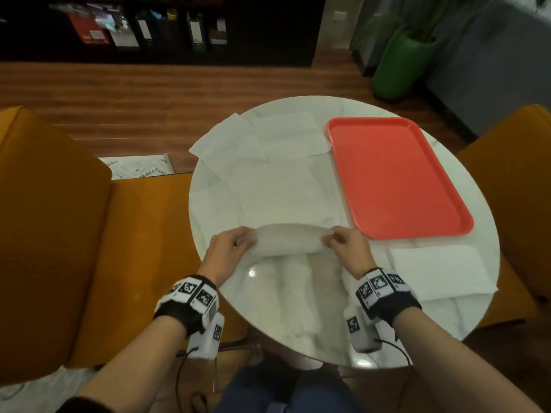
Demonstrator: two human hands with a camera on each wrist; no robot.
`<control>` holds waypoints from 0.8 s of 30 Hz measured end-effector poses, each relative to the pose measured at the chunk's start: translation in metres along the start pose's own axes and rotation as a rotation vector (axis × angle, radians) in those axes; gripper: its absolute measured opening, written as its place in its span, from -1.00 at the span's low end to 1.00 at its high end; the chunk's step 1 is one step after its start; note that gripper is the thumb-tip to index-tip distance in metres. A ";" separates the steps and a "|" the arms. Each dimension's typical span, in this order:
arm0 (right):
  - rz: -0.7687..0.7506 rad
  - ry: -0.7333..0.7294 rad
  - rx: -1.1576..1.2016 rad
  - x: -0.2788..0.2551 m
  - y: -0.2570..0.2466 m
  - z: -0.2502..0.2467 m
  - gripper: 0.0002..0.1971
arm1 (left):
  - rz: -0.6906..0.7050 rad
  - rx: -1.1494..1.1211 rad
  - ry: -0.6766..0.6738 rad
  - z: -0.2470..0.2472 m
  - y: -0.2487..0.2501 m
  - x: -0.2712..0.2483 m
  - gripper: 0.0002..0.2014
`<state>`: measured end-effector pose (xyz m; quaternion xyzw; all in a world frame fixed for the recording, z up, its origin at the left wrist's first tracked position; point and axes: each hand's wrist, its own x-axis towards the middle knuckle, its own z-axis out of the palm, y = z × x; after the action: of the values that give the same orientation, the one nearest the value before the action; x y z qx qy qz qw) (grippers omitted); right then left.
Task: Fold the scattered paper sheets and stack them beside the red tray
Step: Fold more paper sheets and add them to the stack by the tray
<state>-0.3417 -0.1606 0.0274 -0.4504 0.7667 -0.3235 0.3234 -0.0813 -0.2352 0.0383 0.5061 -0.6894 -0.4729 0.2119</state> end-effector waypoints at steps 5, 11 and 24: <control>0.084 0.019 -0.109 0.035 -0.007 0.011 -0.78 | 0.003 0.292 0.107 0.002 0.007 0.026 -0.49; 0.141 0.035 -0.220 0.044 -0.011 0.019 -0.69 | 0.090 0.653 0.092 0.030 -0.006 0.004 -0.47; -0.340 -0.500 -0.649 -0.036 -0.013 0.078 -0.47 | 0.142 0.934 -0.250 0.048 -0.049 -0.019 -0.27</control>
<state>-0.2598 -0.1492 -0.0007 -0.7126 0.6419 0.0046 0.2830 -0.0868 -0.1993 -0.0230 0.4382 -0.8808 -0.1548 -0.0904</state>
